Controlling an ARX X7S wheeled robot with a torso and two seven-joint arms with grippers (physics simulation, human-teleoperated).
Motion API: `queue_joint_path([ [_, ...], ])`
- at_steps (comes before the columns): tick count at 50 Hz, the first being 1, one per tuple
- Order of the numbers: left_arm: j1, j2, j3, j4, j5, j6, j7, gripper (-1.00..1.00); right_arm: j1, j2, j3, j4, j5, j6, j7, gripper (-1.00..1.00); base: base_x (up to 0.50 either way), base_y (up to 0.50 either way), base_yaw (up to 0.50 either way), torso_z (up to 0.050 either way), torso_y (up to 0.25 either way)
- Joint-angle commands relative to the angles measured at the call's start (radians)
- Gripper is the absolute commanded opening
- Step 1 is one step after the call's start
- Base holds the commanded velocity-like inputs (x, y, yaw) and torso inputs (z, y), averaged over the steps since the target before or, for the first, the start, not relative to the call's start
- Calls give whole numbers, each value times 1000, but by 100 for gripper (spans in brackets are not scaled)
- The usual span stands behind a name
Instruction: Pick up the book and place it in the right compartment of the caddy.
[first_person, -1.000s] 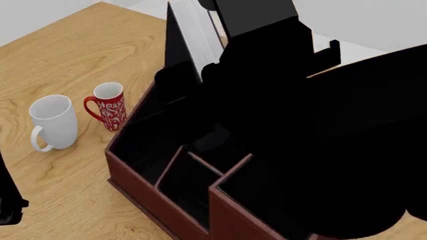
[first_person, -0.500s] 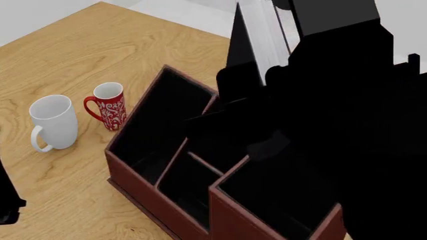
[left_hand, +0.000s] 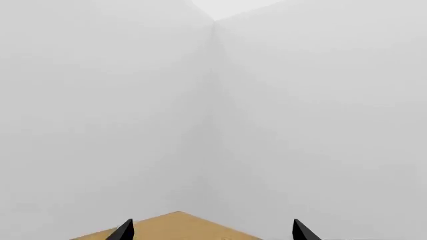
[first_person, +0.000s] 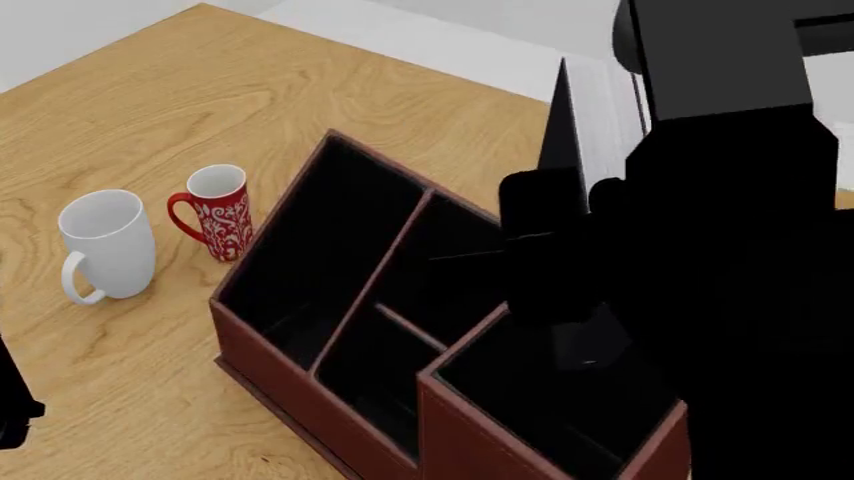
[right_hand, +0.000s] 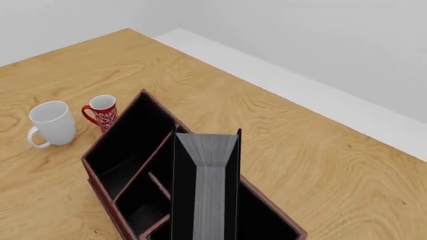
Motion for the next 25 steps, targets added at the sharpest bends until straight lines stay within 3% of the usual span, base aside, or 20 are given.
queue_joint_path([
  [1,8,-10,-23,1,-48,-4,4,100,38,11,-81,-8,-20,-71,45,-100,0,0,0,0,0],
  [25,33,-33,-35,56,-65,1,5,100,63,6,-241,-21,-37,-154,6,-100,0,0,0,0,1],
])
